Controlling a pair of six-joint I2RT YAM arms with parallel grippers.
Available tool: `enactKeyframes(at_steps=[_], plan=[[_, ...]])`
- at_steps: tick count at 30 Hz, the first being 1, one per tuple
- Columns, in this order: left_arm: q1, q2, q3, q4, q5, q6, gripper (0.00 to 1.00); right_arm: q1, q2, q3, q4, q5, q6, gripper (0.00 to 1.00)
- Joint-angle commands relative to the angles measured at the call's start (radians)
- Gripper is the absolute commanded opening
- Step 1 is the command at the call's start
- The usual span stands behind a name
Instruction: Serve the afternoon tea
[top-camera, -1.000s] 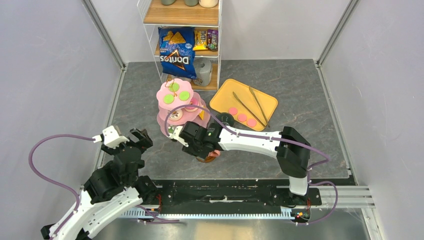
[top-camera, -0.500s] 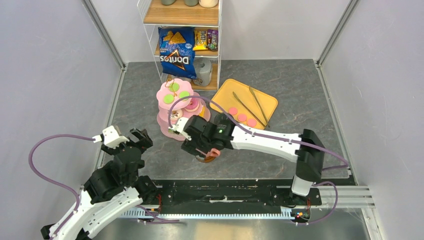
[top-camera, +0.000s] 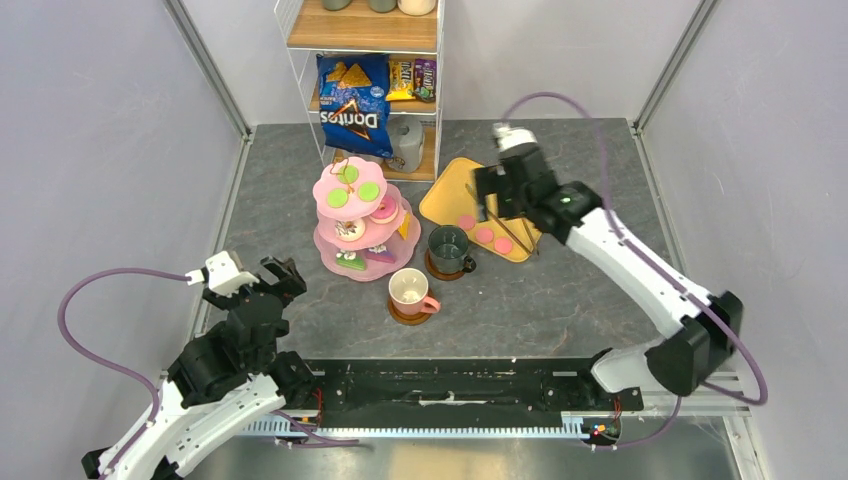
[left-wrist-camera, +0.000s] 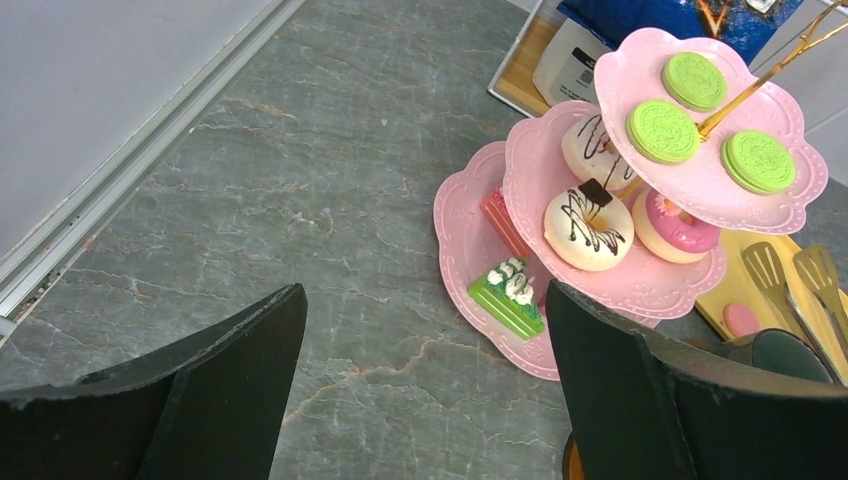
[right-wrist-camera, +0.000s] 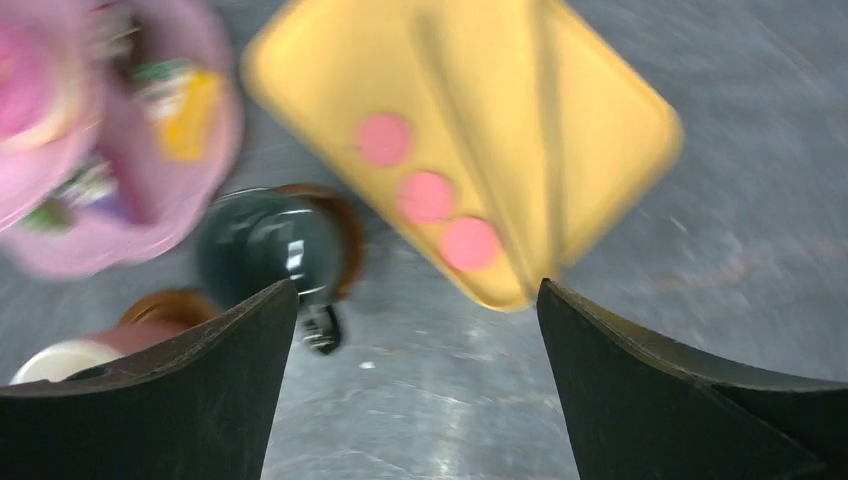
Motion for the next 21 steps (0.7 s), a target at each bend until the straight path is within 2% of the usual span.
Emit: enactKeyframes(at_steps=[1,6,8,16,21], plan=[[0.005,0.009,0.011,0.041,0.015,0.021,0.97,-0.202,-0.185,-0.127,-0.010,0.090,0.183,0.97],[0.004,0.009,0.013,0.051,0.031,0.048,0.97,-0.484,-0.401,-0.271,-0.042,0.129,0.245,0.97],[0.004,0.009,0.009,0.061,0.038,0.060,0.98,-0.525,-0.472,-0.312,-0.074,0.207,0.233,0.97],[0.003,-0.025,0.027,0.075,0.072,0.116,0.99,-0.515,-0.713,-0.411,-0.130,0.545,0.269,0.97],[0.004,-0.115,0.070,0.076,0.091,0.178,1.00,-0.462,-0.857,-0.450,-0.087,0.601,0.204,0.97]])
